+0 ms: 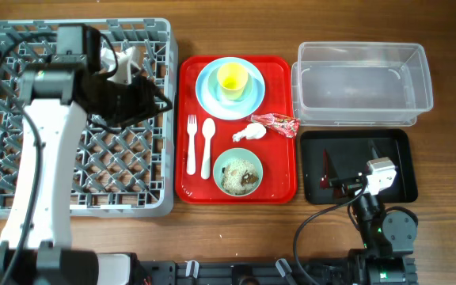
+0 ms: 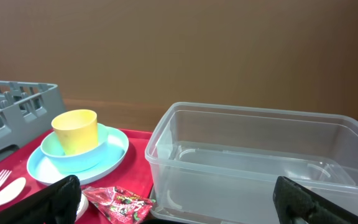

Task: Sort waste into correct bins and load items into the dishwasher rack
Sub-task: 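Reach the left gripper to the white spoon on the red tray and grasp it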

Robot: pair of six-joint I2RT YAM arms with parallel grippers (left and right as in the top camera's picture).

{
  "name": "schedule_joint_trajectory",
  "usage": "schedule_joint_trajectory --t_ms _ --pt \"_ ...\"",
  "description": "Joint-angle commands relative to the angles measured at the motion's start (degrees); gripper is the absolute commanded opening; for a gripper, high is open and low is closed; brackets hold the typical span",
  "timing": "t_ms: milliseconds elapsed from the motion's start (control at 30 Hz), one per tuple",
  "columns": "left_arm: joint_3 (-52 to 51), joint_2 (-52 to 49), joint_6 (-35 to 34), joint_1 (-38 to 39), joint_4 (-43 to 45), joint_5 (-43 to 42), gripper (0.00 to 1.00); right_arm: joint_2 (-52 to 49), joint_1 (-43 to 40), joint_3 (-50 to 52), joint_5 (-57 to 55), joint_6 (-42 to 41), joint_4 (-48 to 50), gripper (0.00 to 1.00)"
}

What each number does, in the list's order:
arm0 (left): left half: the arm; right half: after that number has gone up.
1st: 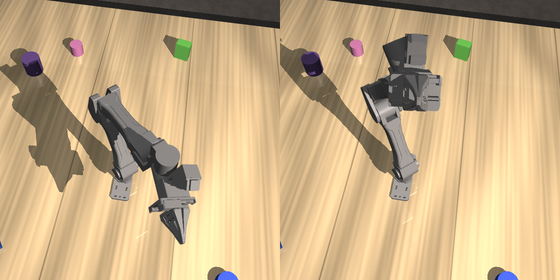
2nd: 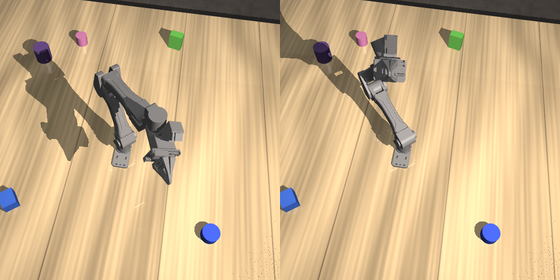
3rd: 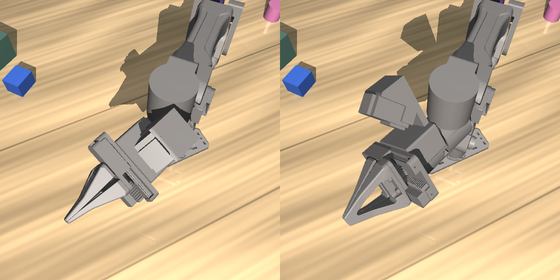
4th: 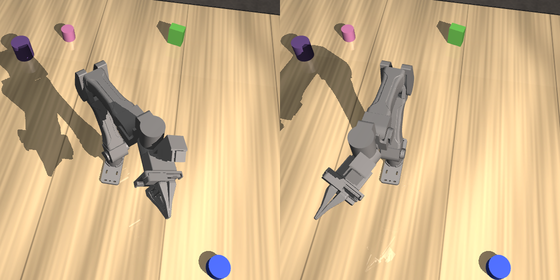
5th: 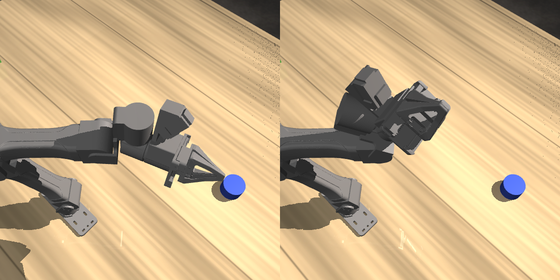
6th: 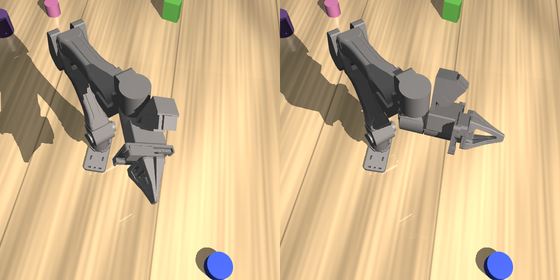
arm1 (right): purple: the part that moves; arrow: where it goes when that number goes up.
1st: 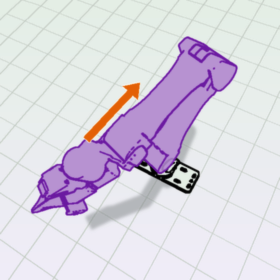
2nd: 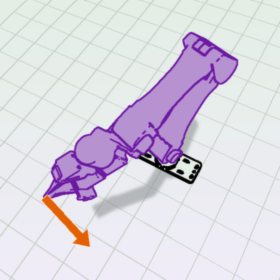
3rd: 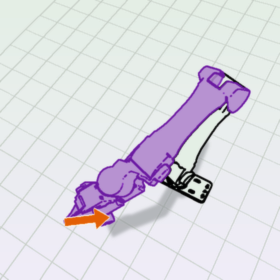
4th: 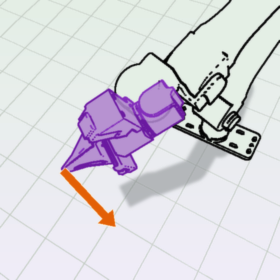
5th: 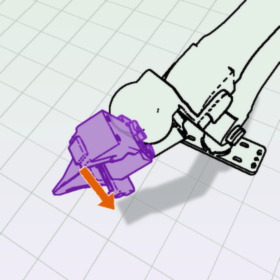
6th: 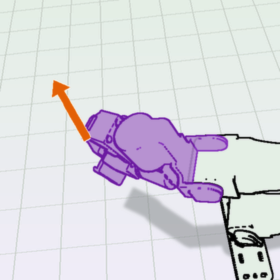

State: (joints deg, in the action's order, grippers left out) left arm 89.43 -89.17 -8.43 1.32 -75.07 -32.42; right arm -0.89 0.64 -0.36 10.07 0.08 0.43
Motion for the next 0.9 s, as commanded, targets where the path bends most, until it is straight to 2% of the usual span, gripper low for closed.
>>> schedule_joint_trajectory --t_ms 0,67,133,200,233,267,300,400,567,700,867 --pt "0.8 -3.8 0.3 3.0 -2.0 2.6 0.04 0.5 -0.2 0.1 -0.3 -0.2 0.3 1.0" --pt "0.5 -4.4 0.2 6.0 -2.0 9.4 0.04 0.5 -0.2 0.1 -0.3 -0.2 0.3 1.0" --pt "-0.3 -4.4 0.2 9.6 -1.4 12.5 0.05 0.5 -0.2 0.1 -0.3 -0.2 0.3 1.0" --pt "-2.0 -4.4 -0.3 12.3 0.3 13.6 0.16 0.5 -0.2 0.1 -0.3 -0.2 0.3 1.0" --pt "-3.3 -4.4 -2.1 13.4 1.9 14.8 0.19 0.5 -0.2 0.1 -0.3 -0.2 0.3 1.0" --pt "-5.8 -4.4 -5.5 15.0 5.1 17.4 0.3 0.5 -0.2 0.1 -0.3 -0.2 0.3 1.0" --pt "-8.0 -4.4 -8.7 16.2 7.7 19.6 0.36 0.5 -0.2 0.1 -0.3 -0.2 0.3 1.0" --pt "-12.5 -4.4 -14.5 19.8 15.2 23.6 0.36 0.5 -0.2 0.1 -0.3 -0.2 0.3 0.99" --pt "-16.9 -4.4 -14.8 26.2 23.2 34.8 0.36 0.5 -0.2 0.1 -0.3 -0.2 0.3 1.0" --pt "-22.0 -4.4 -17.6 27.2 29.6 35.1 0.35 0.5 -0.2 0.1 -0.3 -0.2 0.3 1.0" --pt "-27.1 -4.4 -17.8 27.2 36.7 35.1 0.34 0.5 -0.2 0.1 -0.3 -0.2 0.3 1.0"
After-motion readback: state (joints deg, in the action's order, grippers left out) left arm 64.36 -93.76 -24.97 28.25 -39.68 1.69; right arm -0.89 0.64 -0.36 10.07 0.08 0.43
